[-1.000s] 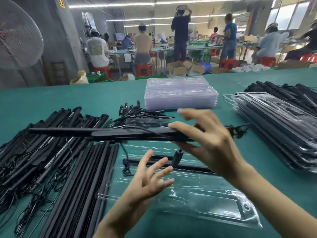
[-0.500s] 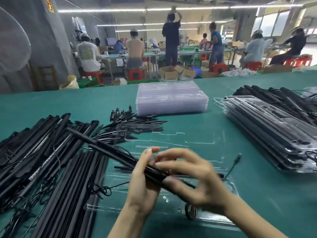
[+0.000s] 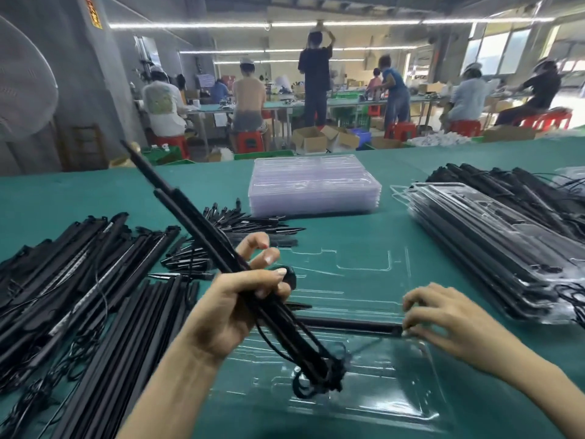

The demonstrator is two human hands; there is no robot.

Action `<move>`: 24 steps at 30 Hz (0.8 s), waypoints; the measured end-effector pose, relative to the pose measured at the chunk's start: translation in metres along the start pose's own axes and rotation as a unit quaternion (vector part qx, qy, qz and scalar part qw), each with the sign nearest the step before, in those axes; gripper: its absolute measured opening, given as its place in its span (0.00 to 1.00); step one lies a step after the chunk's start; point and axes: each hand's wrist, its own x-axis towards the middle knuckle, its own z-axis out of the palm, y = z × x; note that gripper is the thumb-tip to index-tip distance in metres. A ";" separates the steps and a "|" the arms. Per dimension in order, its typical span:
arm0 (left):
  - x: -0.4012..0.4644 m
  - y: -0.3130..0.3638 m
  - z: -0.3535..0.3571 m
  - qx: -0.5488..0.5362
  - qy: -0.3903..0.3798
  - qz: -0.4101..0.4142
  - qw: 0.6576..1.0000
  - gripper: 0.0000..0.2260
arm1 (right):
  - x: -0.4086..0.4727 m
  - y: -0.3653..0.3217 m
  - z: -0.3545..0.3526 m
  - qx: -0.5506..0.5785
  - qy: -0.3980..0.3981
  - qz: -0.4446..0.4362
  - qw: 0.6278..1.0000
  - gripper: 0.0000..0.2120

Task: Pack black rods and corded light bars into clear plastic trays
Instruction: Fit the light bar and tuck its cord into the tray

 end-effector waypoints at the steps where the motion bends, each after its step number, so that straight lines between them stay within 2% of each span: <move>1: 0.001 0.007 -0.001 0.027 -0.002 -0.007 1.000 0.18 | 0.004 -0.002 -0.007 0.006 0.040 0.011 0.999 0.20; 5: 0.005 0.030 -0.004 0.163 -0.001 -0.048 0.985 0.17 | 0.040 -0.027 -0.032 0.110 0.218 0.075 0.967 0.13; 7: 0.009 0.034 -0.001 0.221 0.006 -0.067 0.973 0.17 | 0.071 -0.051 -0.038 0.213 0.285 0.102 0.929 0.09; 8: 0.010 0.035 0.003 0.250 0.014 -0.074 0.965 0.19 | 0.089 -0.067 -0.039 0.293 0.284 0.127 0.904 0.08; 9: 0.011 0.036 0.005 0.268 0.020 -0.077 0.960 0.21 | 0.105 -0.083 -0.039 0.393 0.255 0.150 0.871 0.08; 11: 0.012 0.039 0.009 0.282 0.003 -0.076 0.956 0.26 | 0.134 -0.115 -0.036 0.585 0.153 0.172 0.777 0.07; 12: 0.011 0.041 0.009 0.305 -0.013 -0.070 0.950 0.26 | 0.146 -0.128 -0.035 0.642 0.109 0.165 0.740 0.07; 14: 0.005 0.051 0.006 0.382 -0.002 -0.055 0.923 0.20 | 0.162 -0.145 -0.033 0.684 0.049 0.131 0.716 0.06; 17: -0.005 0.074 -0.008 0.462 0.078 -0.048 0.882 0.17 | 0.171 -0.156 -0.032 0.717 -0.012 0.060 0.695 0.08; 18: -0.009 0.082 -0.011 0.493 0.087 -0.049 0.864 0.16 | 0.171 -0.157 -0.028 0.716 -0.011 0.046 0.696 0.09; 20: -0.014 0.099 -0.018 0.561 0.106 -0.041 0.820 0.11 | 0.167 -0.153 -0.013 0.672 0.053 0.063 0.736 0.08; 21: -0.015 0.108 -0.024 0.586 0.133 -0.025 0.799 0.07 | 0.163 -0.148 -0.003 0.617 0.100 0.085 0.776 0.08; 22: -0.016 0.118 -0.031 0.608 0.166 -0.003 0.776 0.05 | 0.157 -0.139 0.009 0.528 0.133 0.102 0.833 0.08; 23: -0.016 0.129 -0.040 0.633 0.202 0.019 0.747 0.04 | 0.150 -0.128 0.021 0.412 0.130 0.114 0.895 0.08; 24: -0.016 0.140 -0.050 0.666 0.236 0.036 0.707 0.04 | 0.142 -0.116 0.033 0.293 0.080 0.120 0.945 0.10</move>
